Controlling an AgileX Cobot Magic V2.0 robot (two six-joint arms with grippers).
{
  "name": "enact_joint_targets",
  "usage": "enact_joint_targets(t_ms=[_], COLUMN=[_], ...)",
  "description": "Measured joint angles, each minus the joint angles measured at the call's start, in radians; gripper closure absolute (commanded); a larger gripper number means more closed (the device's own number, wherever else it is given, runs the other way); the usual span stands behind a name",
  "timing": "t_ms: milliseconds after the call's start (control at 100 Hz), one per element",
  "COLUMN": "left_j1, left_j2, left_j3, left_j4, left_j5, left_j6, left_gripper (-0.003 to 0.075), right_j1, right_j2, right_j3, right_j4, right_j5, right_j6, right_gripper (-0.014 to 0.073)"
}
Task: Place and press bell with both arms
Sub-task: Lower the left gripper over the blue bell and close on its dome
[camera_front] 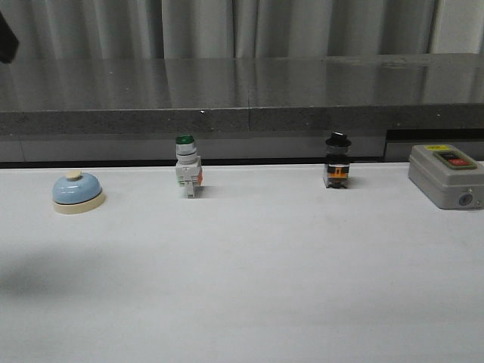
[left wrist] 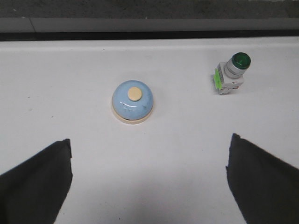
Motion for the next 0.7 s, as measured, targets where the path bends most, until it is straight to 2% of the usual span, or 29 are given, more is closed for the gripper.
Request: enact_joint_targets(t_ms=[270, 700], left_j1=[-0.019, -0.02], left_j2=[0.262, 0.514], left_j3=[-0.17, -0.319], left_j4=[0.013, 0.018], left_j5=[0.006, 0.006], left_j6=[0.004, 0.045], left_gripper=[0.0093, 0.0093], right_j1=[0.0, 0.0], right_j2=[0.0, 0.0], right_j3=[0.0, 0.0], right_j4=[0.0, 0.0], right_j5=[0.0, 0.0], right_j6=[0.0, 0.0], right_gripper=[0.0654, 0.0654])
